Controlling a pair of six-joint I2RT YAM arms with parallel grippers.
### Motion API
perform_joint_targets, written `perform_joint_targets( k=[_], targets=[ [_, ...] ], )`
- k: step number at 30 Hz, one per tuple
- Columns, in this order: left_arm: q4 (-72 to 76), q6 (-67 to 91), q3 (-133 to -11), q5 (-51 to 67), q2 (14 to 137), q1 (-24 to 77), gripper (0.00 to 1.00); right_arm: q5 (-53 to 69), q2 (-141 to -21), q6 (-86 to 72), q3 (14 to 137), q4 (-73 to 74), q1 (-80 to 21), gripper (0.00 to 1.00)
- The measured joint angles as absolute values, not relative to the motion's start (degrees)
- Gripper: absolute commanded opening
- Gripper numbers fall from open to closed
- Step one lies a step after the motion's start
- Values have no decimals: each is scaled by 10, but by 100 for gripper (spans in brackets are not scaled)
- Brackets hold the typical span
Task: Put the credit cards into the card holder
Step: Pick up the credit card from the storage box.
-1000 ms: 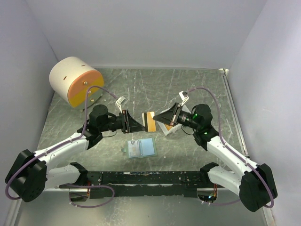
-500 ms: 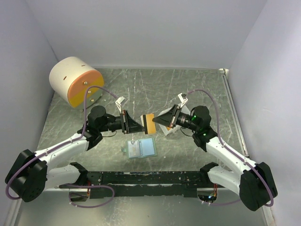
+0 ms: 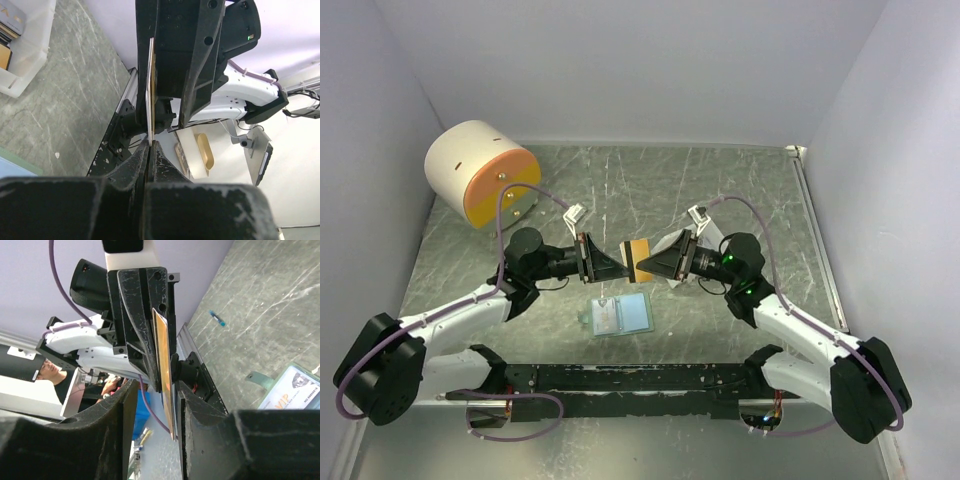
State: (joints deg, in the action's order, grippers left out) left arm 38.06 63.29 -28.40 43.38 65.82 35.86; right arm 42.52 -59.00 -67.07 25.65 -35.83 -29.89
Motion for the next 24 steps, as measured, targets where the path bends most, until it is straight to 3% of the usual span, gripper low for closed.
perform_joint_targets(
  k=[9, 18, 24],
  targets=[
    [379, 629, -284, 437, 661, 359, 11, 427, -602, -690, 248, -391, -308, 14],
    [251, 556, -293, 409, 614, 361, 20, 426, -600, -684, 248, -378, -310, 12],
    [235, 549, -293, 407, 609, 361, 22, 422, -600, -683, 248, -378, -309, 1]
  ],
)
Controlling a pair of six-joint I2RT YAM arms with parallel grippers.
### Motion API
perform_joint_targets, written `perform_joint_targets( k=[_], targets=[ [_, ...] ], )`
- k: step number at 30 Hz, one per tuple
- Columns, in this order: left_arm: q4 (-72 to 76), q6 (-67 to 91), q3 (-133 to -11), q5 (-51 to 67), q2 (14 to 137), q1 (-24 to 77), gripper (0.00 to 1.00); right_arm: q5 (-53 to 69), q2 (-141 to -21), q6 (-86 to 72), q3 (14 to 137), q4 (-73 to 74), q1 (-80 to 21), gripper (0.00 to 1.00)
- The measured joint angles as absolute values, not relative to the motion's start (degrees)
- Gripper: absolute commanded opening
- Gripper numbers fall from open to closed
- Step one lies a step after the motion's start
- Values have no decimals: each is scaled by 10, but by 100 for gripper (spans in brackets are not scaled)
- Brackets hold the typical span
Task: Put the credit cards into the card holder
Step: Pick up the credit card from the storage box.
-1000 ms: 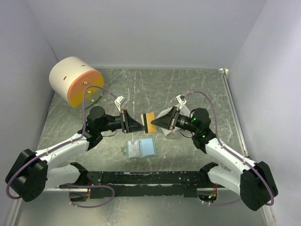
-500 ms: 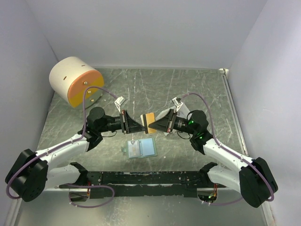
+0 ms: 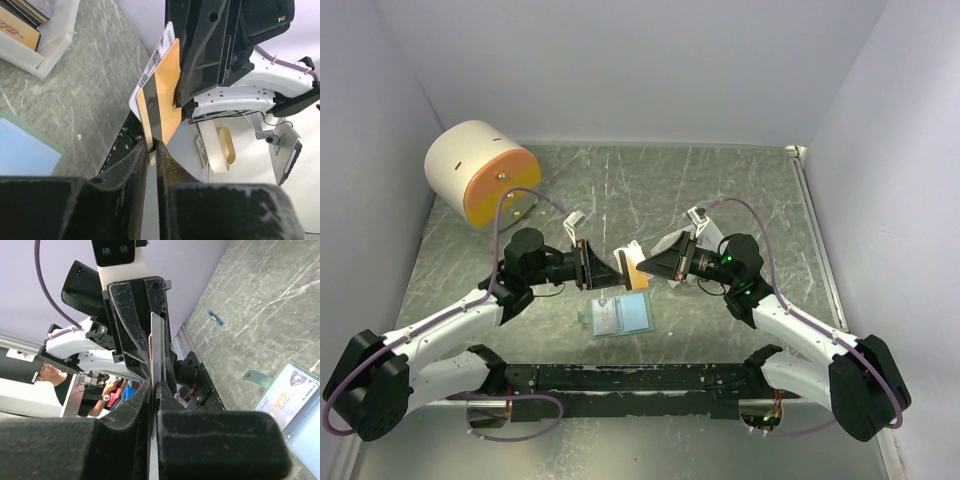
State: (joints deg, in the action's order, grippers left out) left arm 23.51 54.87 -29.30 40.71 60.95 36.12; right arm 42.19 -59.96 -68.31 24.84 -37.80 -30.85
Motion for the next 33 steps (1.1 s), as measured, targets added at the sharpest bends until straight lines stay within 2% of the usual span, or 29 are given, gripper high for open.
perform_joint_targets(
  k=[3, 6, 9, 14, 19, 22, 23, 33],
  targets=[
    [236, 549, -293, 408, 605, 361, 24, 420, -600, -682, 248, -378, -308, 0],
    [250, 559, -287, 409, 602, 361, 35, 418, -600, -683, 248, -379, -308, 0],
    [283, 583, -269, 413, 602, 361, 42, 418, -600, -689, 244, -393, -308, 0],
    [362, 639, -236, 419, 616, 361, 43, 418, -604, -709, 228, -430, -309, 0],
    [424, 676, -229, 429, 655, 361, 28, 414, -616, -718, 222, -449, -309, 0],
    [454, 694, -226, 433, 668, 361, 10, 411, -620, -717, 220, -449, -309, 0],
    [458, 697, -226, 433, 668, 361, 7, 411, -621, -716, 220, -449, -309, 0],
    [386, 663, -226, 416, 627, 362, 7, 410, -608, -650, 244, -354, -308, 0]
  ],
)
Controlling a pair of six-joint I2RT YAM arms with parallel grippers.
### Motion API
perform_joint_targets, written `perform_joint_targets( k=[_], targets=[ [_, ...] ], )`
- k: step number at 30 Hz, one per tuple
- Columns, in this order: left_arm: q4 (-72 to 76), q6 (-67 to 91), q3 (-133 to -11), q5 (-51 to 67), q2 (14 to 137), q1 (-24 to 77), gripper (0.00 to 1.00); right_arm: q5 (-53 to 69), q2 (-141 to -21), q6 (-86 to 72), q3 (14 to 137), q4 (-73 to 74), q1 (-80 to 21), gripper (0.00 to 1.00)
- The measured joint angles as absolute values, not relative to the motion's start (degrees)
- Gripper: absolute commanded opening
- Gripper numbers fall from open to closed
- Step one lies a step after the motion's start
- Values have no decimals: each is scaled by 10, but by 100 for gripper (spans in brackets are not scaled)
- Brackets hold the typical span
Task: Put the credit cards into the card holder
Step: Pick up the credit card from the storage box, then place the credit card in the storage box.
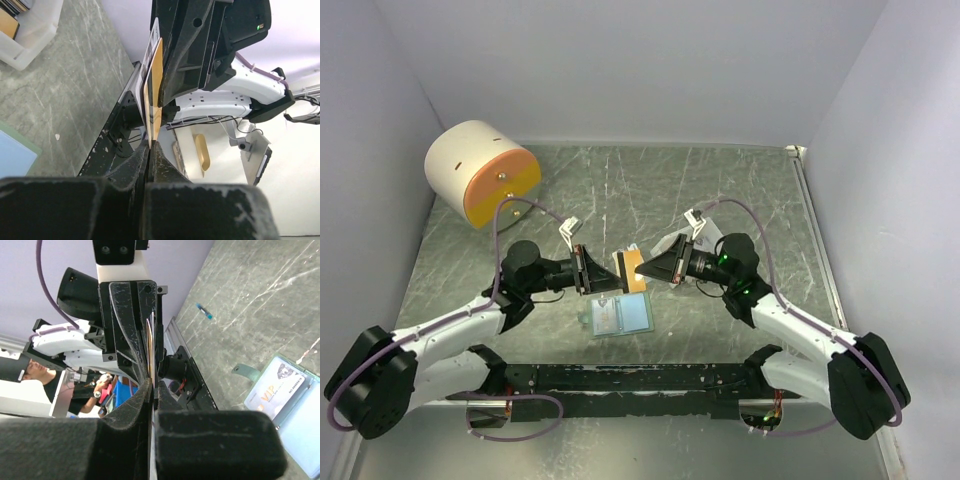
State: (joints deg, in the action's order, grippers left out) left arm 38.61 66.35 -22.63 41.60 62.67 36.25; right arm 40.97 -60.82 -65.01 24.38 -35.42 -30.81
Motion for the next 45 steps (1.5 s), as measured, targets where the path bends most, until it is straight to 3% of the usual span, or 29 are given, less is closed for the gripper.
perform_joint_targets(
  k=[18, 28, 34, 45],
  targets=[
    [279, 619, -199, 379, 538, 362, 7, 420, -599, -539, 313, -203, -249, 0],
    [124, 554, -207, 351, 527, 362, 7, 166, -638, -328, 497, 89, -238, 0],
    [52, 538, -207, 319, 536, 362, 7, 18, -692, -236, 526, 208, -237, 0],
    [50, 541, -185, 302, 612, 362, 7, -77, -784, -177, 526, 268, -237, 5]
  ],
)
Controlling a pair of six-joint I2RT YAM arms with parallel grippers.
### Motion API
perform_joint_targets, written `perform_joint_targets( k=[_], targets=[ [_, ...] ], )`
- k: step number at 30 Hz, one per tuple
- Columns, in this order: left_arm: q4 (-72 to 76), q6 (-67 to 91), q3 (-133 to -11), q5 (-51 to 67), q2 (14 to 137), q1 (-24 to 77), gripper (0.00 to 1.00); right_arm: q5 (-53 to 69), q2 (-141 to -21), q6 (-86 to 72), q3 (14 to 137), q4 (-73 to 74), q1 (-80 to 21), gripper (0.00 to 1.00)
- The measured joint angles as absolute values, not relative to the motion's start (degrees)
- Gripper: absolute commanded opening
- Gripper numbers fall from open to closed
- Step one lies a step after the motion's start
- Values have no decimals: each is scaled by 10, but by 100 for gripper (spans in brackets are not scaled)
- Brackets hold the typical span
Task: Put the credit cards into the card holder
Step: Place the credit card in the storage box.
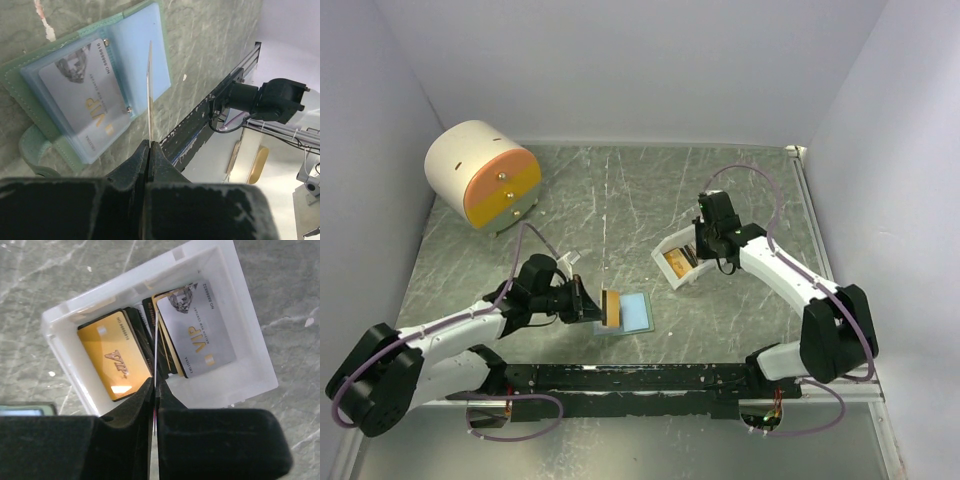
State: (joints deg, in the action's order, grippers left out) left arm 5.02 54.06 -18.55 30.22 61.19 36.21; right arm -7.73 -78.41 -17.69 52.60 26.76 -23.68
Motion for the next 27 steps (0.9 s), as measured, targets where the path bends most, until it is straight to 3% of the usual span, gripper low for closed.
perform_joint_targets(
  k=[3, 15, 27],
  targets=[
    [61, 542, -184, 302, 635, 362, 7, -88, -802, -171, 522, 261, -237, 8],
    [84, 547, -178, 300, 668, 362, 7, -144, -838, -156, 531, 268, -237, 37],
    [105, 563, -177, 300, 691, 362, 7, -23, -674, -212, 477, 249, -249, 39]
  ],
)
